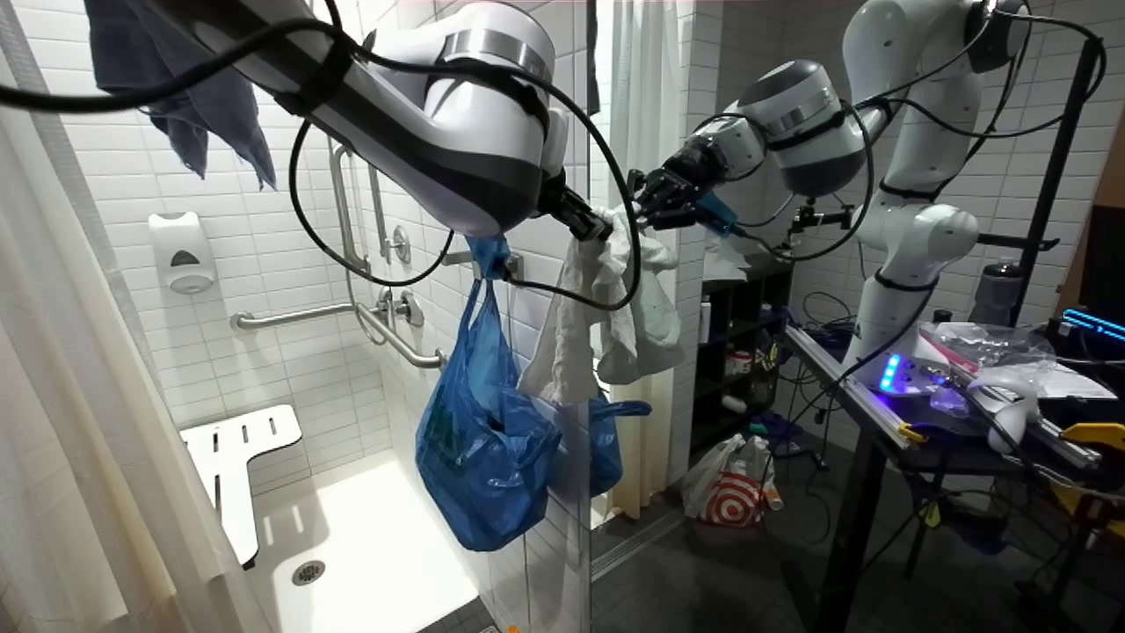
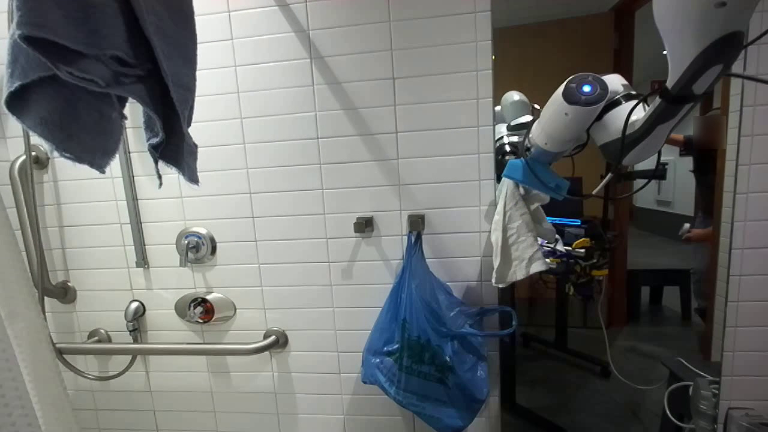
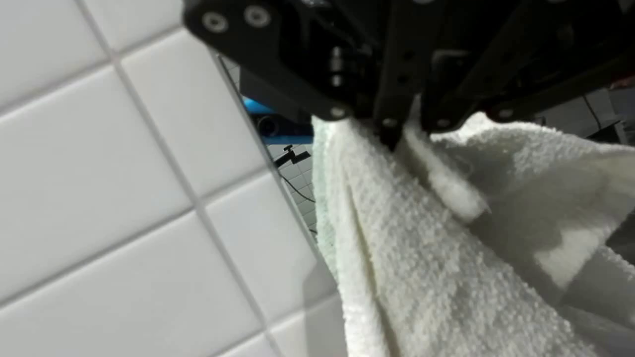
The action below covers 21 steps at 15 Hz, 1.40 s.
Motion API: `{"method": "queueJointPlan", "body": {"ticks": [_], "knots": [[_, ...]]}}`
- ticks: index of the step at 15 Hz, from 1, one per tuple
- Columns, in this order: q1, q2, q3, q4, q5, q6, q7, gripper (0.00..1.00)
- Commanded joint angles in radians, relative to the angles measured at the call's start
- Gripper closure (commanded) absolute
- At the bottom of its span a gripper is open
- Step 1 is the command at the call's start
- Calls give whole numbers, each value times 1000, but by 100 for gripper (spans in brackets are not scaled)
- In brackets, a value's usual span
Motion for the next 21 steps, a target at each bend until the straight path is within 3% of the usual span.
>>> {"method": "queueJointPlan", "body": {"ticks": [1, 5, 12, 21], "knots": [[-7, 98, -17, 97, 12, 50, -1, 99], [-8, 23, -28, 79, -1, 83, 7, 99], [8, -119, -13, -17, -43, 8, 29, 99], [30, -316, 20, -233, -150, -70, 42, 99]]}}
